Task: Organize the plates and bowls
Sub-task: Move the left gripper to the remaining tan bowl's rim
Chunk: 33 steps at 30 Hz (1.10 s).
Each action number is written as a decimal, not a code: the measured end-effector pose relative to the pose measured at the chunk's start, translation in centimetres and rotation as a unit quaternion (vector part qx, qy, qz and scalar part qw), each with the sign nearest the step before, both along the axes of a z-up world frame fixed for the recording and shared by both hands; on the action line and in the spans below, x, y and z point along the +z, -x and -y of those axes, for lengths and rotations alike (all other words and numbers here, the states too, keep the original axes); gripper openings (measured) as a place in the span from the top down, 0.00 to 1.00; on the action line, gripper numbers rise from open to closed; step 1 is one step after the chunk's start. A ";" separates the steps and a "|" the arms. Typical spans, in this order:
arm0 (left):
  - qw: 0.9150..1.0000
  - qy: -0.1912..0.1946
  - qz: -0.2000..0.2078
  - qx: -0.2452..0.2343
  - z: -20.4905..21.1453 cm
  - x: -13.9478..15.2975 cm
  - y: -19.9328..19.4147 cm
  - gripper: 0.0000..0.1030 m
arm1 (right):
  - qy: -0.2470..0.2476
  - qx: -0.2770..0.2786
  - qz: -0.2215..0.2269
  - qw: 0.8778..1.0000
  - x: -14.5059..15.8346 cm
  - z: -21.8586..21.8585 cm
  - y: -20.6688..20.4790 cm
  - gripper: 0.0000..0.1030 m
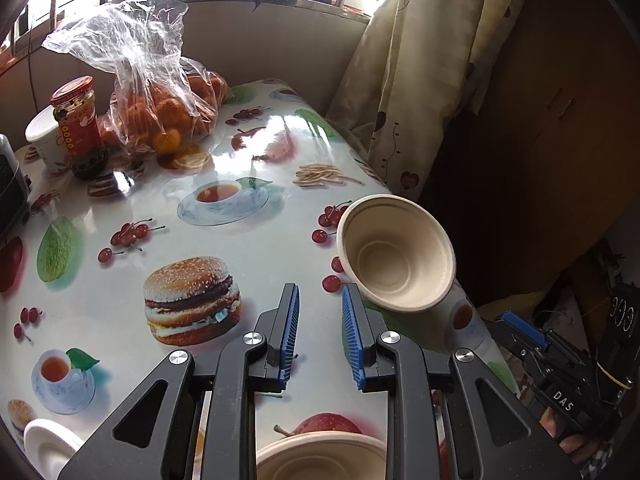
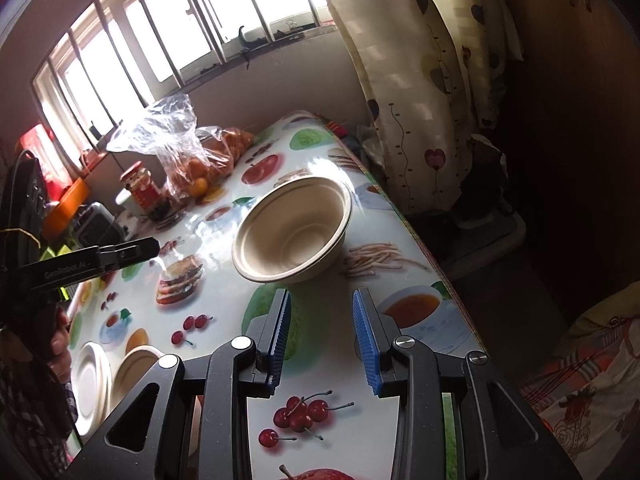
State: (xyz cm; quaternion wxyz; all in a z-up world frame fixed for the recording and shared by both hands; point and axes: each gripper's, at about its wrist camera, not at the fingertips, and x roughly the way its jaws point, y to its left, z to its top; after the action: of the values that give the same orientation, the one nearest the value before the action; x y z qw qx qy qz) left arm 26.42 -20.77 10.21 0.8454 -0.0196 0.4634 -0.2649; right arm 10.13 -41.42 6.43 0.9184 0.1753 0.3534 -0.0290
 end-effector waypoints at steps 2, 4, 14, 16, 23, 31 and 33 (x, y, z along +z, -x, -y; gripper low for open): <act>1.000 -0.001 -0.001 -0.001 0.4 -0.1 -1.0 0.77 | -0.002 0.002 -0.001 1.000 -0.1 0.3 -0.5 0.70; 1.000 -0.009 0.005 -0.002 0.8 -0.2 -1.9 0.77 | -0.008 0.003 -0.003 1.000 -0.3 0.6 -1.0 0.70; 0.999 -0.004 -0.029 -0.018 3.0 -2.4 -5.6 0.77 | -0.018 0.008 -0.011 1.000 -1.5 1.5 -3.7 0.70; 0.999 -0.005 -0.029 -0.026 3.6 -2.8 -5.7 0.77 | -0.024 0.012 -0.011 1.000 -1.7 1.7 -4.2 0.70; 0.999 -0.010 -0.036 -0.030 4.5 -3.7 -6.8 0.77 | -0.031 0.009 -0.018 0.999 -2.4 2.1 -5.5 0.70; 0.997 -0.004 -0.062 -0.045 5.3 -4.8 -7.9 0.77 | -0.041 0.008 -0.023 0.999 -3.2 2.4 -6.3 0.70; 0.997 -0.002 -0.067 -0.044 5.4 -5.0 -8.0 0.77 | -0.044 0.009 -0.022 0.999 -3.3 2.4 -6.4 0.70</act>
State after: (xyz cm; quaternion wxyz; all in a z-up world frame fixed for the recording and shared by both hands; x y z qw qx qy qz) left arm 34.43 -26.14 5.17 0.8001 -0.0147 0.5197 -0.2993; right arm 16.55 -43.86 3.15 0.9020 0.2117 0.3762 -0.0087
